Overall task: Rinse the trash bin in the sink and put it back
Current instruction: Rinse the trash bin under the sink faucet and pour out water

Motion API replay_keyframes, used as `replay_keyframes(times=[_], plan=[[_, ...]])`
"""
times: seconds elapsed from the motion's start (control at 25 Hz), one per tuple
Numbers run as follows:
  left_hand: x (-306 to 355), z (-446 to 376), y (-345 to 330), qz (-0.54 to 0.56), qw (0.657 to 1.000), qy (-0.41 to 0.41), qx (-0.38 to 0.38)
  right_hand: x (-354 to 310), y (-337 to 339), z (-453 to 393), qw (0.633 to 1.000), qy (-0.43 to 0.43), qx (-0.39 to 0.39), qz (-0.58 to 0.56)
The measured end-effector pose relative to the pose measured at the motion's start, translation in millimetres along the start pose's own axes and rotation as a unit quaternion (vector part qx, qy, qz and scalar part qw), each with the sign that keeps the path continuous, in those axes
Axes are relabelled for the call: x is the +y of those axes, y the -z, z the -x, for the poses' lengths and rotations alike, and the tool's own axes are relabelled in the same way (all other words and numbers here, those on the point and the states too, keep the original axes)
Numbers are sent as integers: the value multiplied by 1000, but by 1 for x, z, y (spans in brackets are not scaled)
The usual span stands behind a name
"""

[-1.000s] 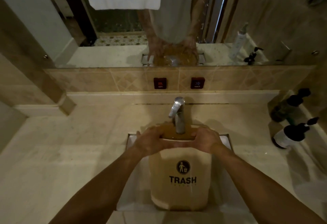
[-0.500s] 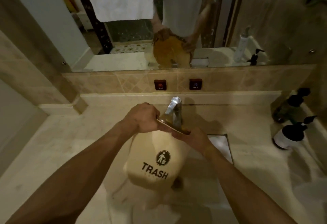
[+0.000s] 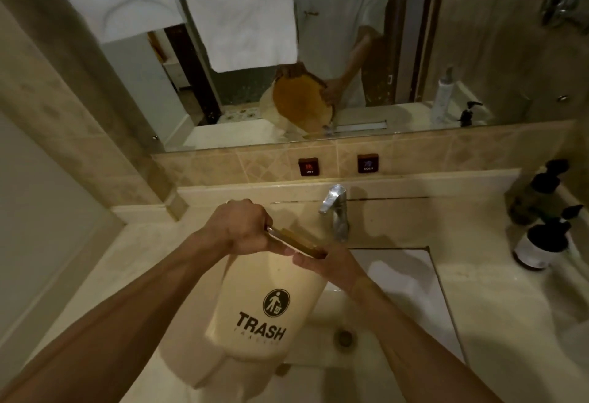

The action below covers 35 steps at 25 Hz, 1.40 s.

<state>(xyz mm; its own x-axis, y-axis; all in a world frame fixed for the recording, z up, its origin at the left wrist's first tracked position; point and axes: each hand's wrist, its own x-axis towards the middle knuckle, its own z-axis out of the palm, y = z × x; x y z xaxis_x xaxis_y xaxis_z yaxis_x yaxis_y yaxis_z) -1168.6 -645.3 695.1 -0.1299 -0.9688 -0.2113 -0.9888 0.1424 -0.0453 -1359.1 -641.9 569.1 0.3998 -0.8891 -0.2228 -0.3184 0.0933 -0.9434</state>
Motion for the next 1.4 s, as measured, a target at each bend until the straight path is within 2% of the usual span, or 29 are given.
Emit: replay_keyframes(times=[0.12,0.28,0.4,0.48,0.68,0.84,0.92,1.0,1.08,1.16,1.24,1.32,1.4], plan=[[-26,32,-8,30,997,-35,65,-19,-6,13,999,14,22,45],[-43,72,-26,76,981,-73,161,-30,-3,49,984,70,121,107],[-59,83,-41,157,927,-171,296,-47,1,67,965,90,164,182],[-63,81,-52,180,906,-190,332,-61,6,74,960,77,168,209],[-53,81,-65,285,873,-169,359,-76,16,86,944,93,210,237],[-28,85,-53,244,892,-151,348,-68,33,95,951,92,198,219],[-19,82,-46,243,888,-144,363,-73,42,98,954,89,188,215],[-15,76,-51,315,874,-123,348,-91,52,96,949,69,181,250],[-9,73,-68,431,843,-76,313,-115,59,94,926,67,174,329],[3,78,-84,501,820,-31,277,-131,61,89,911,74,155,374],[10,79,-82,472,840,-26,266,-128,66,87,917,63,141,367],[10,75,-64,408,868,-56,277,-116,72,92,935,33,138,325],[11,64,-53,409,862,-64,292,-114,78,96,938,21,153,310]])
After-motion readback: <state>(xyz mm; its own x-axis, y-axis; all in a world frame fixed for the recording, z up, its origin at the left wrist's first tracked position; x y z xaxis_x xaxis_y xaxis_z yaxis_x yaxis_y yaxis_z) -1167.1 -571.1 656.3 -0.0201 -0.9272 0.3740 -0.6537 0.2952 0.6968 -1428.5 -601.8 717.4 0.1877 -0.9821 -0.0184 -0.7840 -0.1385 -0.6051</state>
